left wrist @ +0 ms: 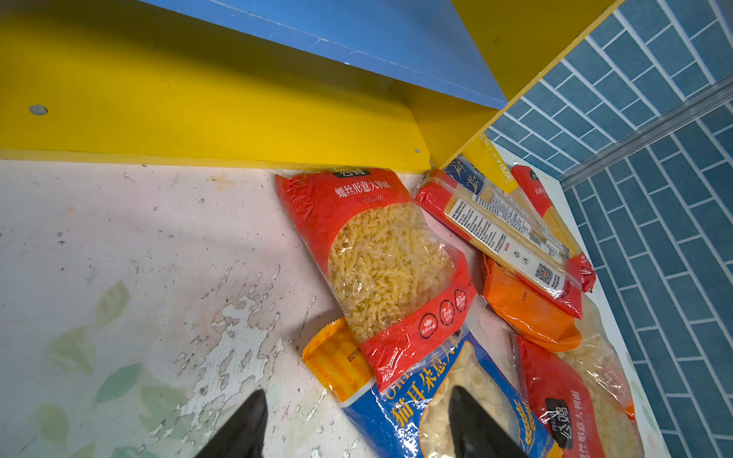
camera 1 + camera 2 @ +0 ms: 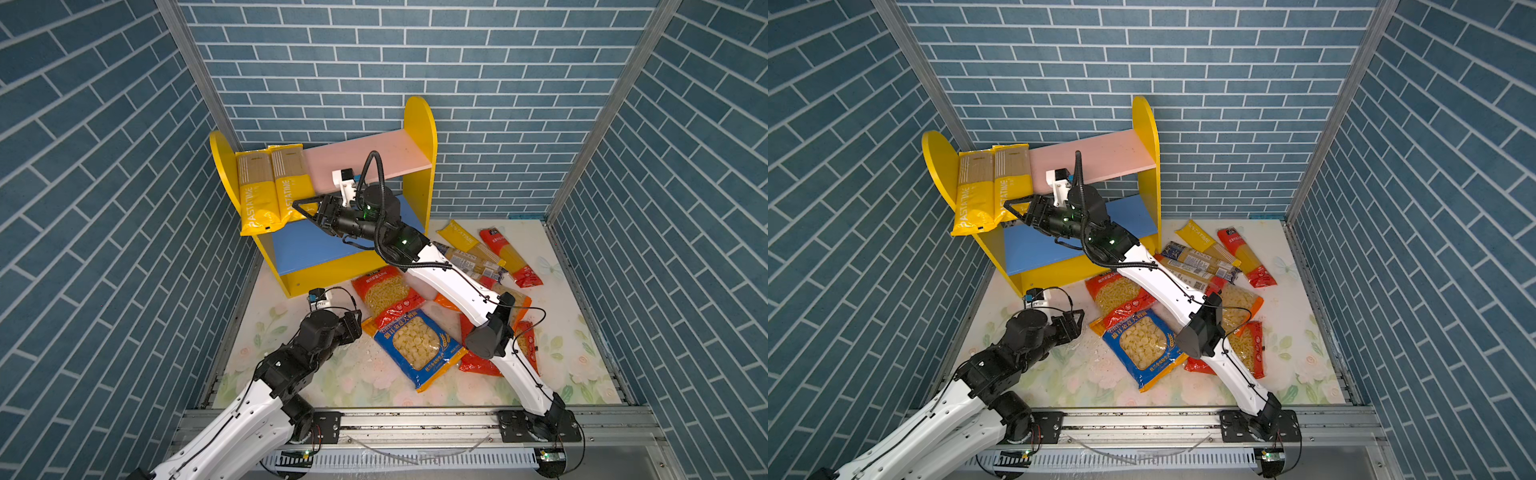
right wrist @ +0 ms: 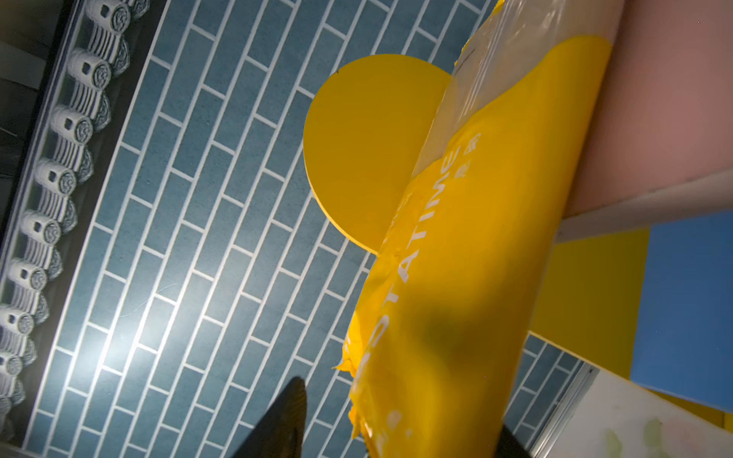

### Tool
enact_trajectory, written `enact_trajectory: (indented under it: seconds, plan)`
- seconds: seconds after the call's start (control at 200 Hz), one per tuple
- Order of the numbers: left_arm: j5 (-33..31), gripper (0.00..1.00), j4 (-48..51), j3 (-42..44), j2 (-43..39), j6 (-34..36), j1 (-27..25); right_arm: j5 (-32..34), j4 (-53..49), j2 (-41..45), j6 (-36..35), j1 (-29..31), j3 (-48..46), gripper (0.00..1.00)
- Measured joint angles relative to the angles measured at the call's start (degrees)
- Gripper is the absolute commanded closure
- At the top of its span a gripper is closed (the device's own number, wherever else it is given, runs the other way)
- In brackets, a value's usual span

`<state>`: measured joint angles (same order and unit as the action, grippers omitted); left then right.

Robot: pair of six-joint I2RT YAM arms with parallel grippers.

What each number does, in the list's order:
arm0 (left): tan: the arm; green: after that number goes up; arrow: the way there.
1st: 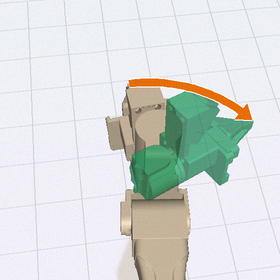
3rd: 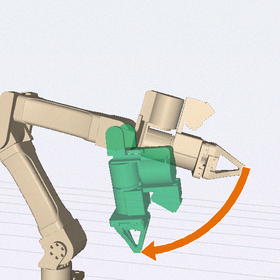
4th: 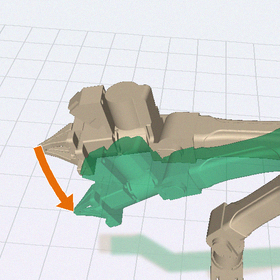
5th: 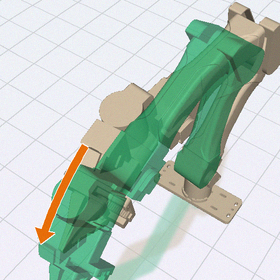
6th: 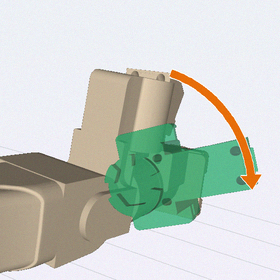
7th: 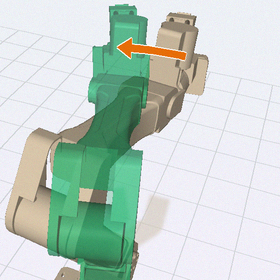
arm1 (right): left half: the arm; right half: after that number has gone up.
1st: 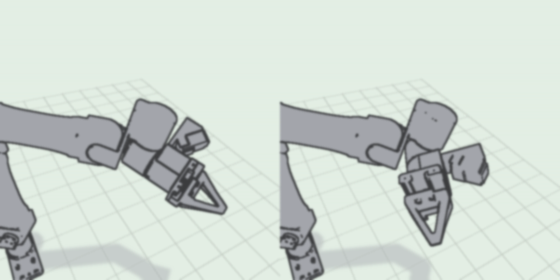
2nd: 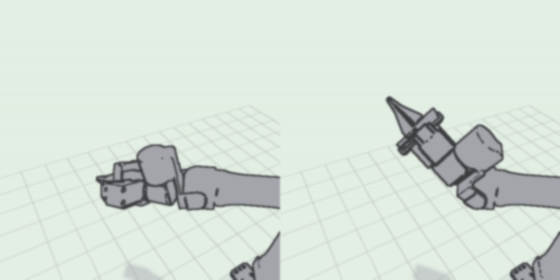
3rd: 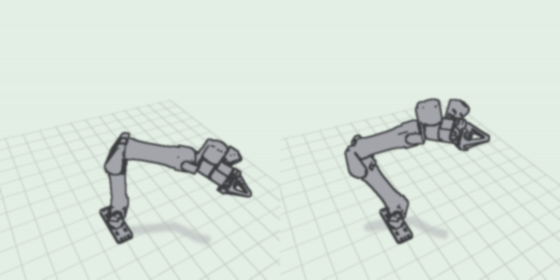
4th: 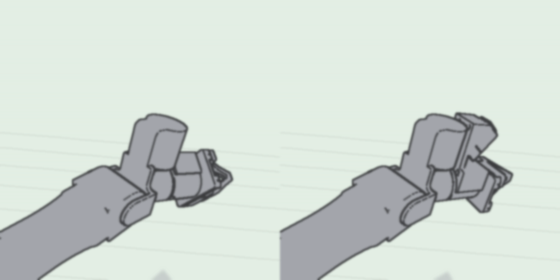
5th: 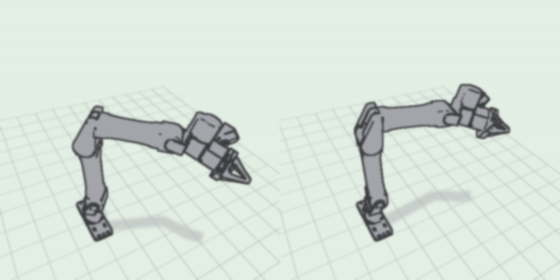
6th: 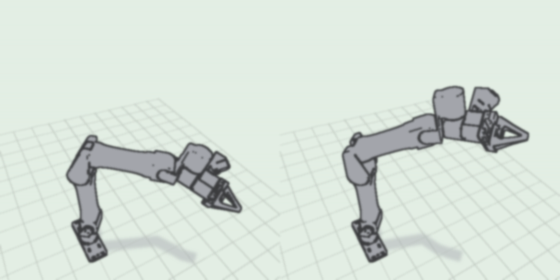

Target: Place and organize the pasta boxes and bags onto the shelf

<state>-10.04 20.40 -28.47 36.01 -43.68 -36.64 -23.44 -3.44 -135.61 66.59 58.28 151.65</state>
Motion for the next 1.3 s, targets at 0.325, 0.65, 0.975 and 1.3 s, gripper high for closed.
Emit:
enact_trajectory:
  seconds: [0.325,0.65,0.975,1.3]
  plan:
    - [0.24,0.27,-2.69,-0.57,1.75,2.10,-1.66,-5.29,3.67,9.09,-1.55,-1.53,-14.88,0.37]
    - [-0.48,0.27,-5.25,-1.33,3.82,5.20,-5.49,-10.64,13.62,24.11,-4.13,-4.87,-43.04,0.42]
    - [-3.63,0.26,-8.59,-3.52,9.40,8.52,-12.13,-10.23,17.73,42.14,-7.23,-11.80,-71.78,0.55]
    - [-6.91,0.26,-14.93,-5.46,21.11,10.38,-20.55,-1.60,3.69,63.28,-16.39,-27.52,-95.47,0.46]
